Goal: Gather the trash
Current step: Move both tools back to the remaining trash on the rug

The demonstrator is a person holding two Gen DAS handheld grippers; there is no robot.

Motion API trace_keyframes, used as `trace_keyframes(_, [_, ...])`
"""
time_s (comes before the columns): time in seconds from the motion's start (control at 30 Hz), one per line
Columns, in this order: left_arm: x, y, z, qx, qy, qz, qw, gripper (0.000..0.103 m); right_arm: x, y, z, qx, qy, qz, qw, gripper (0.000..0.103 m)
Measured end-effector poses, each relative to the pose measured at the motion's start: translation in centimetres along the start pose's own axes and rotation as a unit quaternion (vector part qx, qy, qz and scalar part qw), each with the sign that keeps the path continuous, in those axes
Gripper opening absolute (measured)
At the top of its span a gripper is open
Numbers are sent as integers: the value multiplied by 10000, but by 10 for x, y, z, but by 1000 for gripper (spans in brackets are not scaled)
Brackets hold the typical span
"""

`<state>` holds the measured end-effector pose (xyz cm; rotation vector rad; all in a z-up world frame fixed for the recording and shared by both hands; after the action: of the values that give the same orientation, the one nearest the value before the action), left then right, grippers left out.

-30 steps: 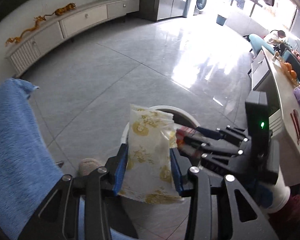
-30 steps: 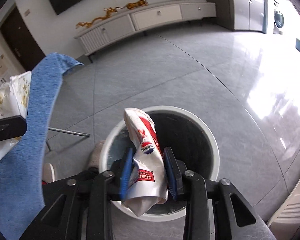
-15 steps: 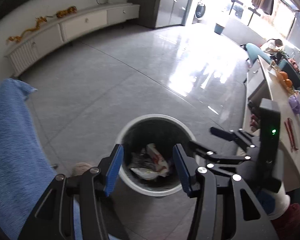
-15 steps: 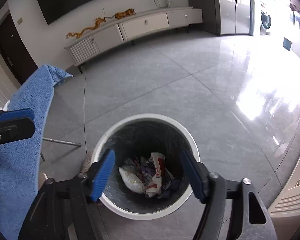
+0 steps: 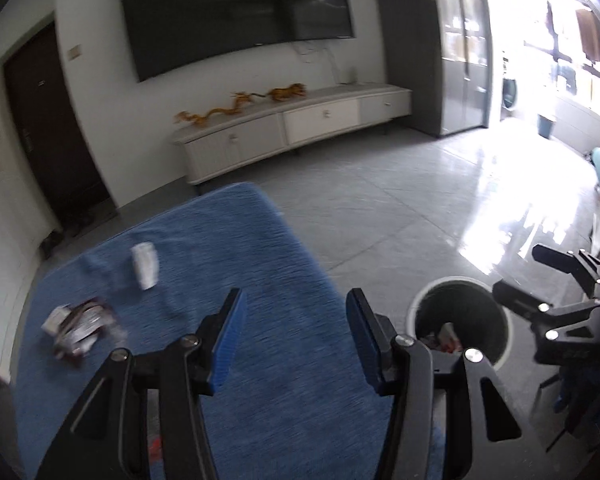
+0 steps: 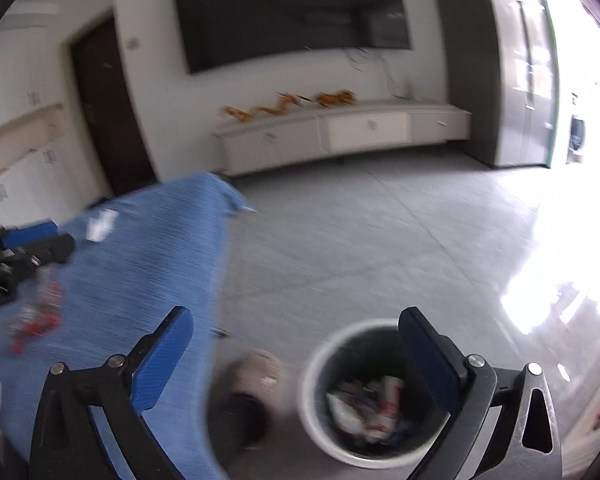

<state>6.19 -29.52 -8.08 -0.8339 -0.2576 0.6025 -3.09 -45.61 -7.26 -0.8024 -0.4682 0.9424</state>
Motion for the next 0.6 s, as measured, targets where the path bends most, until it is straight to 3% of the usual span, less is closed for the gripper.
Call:
trace_keyframes(0.3, [102, 45, 88, -301, -1090, 800, 9904, 50, 83, -16, 26, -355, -743, 435, 9957, 103])
trace_keyframes(0.6, [187, 94, 155, -557, -1907, 1723, 9648, 50, 166, -15, 19, 181, -1110, 1037, 9882, 103])
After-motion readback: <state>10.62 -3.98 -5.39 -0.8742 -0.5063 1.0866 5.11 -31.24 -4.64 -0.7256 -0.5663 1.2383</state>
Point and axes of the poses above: each gripper's, at about its wrist camera, not at the fingertips, and z roughly against the way its jaws point, x to its left, y to its underside, the point moved 2 cm from there along -z, roughly the way its jaws point, and after that the axes turned 15 degrees about y, right-handed, at the moved point
